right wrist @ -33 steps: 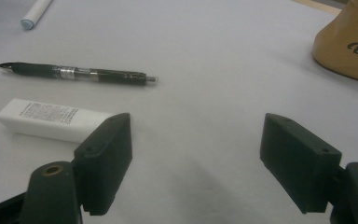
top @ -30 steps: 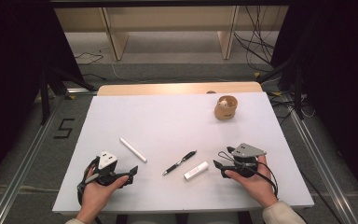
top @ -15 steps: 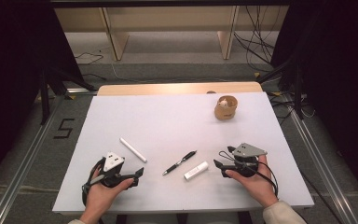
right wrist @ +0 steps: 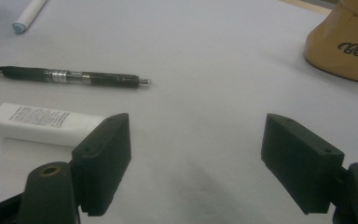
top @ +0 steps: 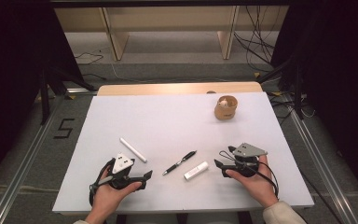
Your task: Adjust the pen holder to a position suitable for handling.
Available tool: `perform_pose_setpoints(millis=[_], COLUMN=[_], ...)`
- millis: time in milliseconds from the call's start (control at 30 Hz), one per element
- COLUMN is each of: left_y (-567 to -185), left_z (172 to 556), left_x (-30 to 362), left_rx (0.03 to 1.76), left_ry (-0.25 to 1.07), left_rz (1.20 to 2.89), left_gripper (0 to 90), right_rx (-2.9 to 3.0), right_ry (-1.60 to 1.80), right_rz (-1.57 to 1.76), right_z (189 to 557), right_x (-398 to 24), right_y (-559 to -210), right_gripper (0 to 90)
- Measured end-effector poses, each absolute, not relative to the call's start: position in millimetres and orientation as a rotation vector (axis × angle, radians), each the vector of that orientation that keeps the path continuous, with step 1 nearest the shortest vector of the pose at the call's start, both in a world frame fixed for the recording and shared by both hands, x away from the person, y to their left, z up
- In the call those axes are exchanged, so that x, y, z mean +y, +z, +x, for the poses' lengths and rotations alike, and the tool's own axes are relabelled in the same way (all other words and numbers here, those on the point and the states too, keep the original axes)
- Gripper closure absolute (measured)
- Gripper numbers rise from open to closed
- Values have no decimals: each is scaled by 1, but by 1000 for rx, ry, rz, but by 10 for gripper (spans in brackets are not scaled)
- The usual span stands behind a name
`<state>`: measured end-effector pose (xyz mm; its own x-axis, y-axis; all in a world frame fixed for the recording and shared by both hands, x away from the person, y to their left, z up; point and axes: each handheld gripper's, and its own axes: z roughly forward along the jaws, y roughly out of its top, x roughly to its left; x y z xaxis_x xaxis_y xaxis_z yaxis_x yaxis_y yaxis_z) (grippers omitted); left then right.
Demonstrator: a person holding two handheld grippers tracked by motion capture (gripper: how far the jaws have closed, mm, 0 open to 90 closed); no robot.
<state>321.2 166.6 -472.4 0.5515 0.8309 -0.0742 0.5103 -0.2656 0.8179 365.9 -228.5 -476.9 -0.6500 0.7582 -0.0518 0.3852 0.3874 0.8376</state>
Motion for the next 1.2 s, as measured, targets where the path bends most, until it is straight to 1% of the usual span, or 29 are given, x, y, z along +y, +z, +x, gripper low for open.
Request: perform_pose_setpoints(millis=[133,200,233,267,433,633,933,1200], left_y=[-471,-470,-471,-471,-473,-475,-483,-488], left_z=[319,317,316,316,315,316,320,325], left_x=[155,145,133,133,104,84,48,32], left_rx=[1044,1006,964,964,894,847,769,734], left_ry=[449,432,427,427,374,349,339,344], left_rz=[1942,1963,1983,1983,2017,2045,2132,2168], left_gripper=[241,249,264,269,293,312,357,367], right_rx=[2219,2218,2220,2219,2225,2226,2226,2224], right_ry=[1165,1165,1161,1161,1156,1156,1158,1163], right_rz=[991,992,991,995,989,990,991,994], right_z=[367,367,367,367,368,368,367,368], right_x=[-228,-227,-227,-227,-226,-226,-226,-227], right_y=[-477,-477,-477,-478,-478,-478,-478,-478], right_gripper=[247,247,248,248,248,248,248,248])
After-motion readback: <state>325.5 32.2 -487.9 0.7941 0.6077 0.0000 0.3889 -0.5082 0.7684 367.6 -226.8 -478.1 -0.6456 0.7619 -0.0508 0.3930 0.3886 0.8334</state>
